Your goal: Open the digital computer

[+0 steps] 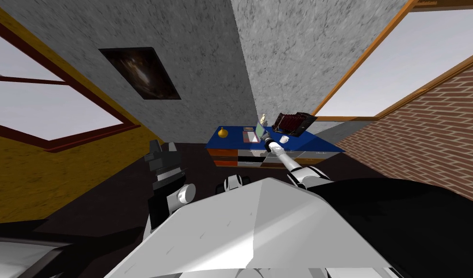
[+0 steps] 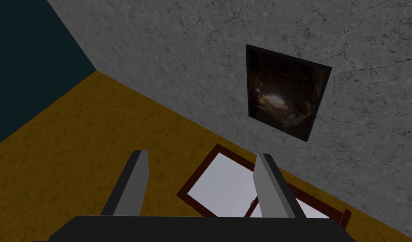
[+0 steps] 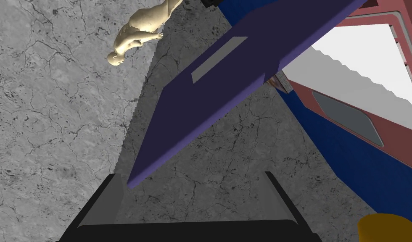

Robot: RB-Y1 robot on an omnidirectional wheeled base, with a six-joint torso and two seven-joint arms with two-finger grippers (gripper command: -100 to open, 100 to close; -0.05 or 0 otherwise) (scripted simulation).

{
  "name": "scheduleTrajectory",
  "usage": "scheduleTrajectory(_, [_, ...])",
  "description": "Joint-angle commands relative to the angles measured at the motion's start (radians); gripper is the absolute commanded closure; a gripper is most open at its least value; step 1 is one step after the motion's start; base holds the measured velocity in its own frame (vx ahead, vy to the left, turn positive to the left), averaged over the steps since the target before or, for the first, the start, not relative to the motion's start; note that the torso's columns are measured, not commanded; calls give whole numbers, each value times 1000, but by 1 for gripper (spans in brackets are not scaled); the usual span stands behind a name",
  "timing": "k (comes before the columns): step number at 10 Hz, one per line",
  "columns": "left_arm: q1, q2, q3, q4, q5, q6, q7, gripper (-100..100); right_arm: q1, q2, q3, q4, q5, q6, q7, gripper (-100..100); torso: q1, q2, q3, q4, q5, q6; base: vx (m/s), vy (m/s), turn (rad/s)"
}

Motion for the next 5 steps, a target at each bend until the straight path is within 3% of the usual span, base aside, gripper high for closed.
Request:
scheduleTrajectory(1, [0, 0, 0, 0, 0, 0, 0, 0, -15, -2, -13, 26, 68, 8, -7, -100, 0, 0, 0, 0, 0, 0, 16, 8, 2])
scheduleTrajectory(5, [0, 0, 0, 0, 0, 0, 0, 0, -28, -16, -15, 49, 113, 21, -4, -100, 0, 0, 0, 0, 0, 0, 20, 11, 3])
